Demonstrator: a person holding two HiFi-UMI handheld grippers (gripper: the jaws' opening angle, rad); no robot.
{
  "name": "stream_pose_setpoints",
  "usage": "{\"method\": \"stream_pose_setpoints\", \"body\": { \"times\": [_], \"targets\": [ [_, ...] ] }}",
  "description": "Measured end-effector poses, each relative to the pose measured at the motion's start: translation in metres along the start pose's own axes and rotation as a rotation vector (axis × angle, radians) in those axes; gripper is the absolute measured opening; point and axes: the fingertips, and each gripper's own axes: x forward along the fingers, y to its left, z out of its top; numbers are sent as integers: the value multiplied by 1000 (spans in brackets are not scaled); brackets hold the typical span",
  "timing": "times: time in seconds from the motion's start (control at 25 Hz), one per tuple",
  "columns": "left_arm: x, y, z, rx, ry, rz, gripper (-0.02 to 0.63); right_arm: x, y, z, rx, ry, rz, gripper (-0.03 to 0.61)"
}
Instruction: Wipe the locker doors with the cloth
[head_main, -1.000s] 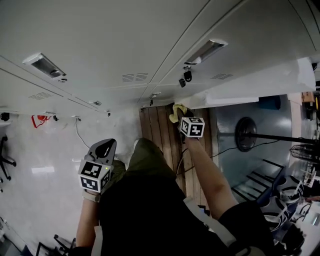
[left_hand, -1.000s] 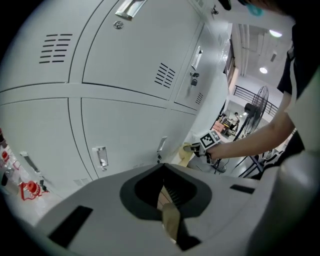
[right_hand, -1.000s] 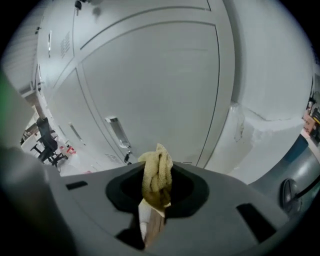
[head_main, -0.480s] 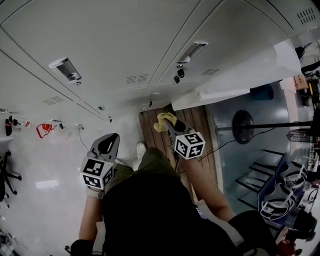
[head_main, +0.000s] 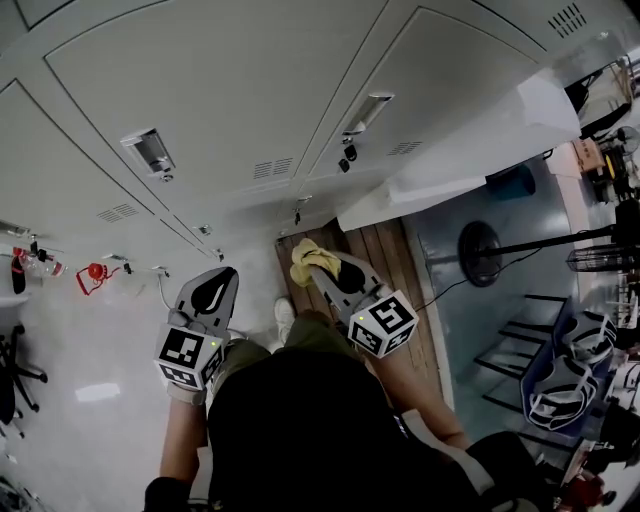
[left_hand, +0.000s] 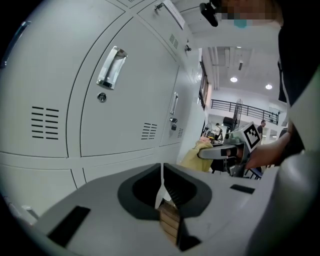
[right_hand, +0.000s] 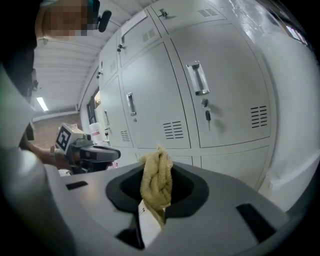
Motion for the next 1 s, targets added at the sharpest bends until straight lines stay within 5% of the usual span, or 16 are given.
{"method": "stream_pose_setpoints", "body": {
  "times": [0.6,1.0],
  "targets": [
    [-20,-20,45,33,-96,-78,11,-15,61,44,-82,-64,93,87],
    [-27,-30,48,34,-79,-66,11,-17,57,48,-25,-87,98,87]
  ]
}}
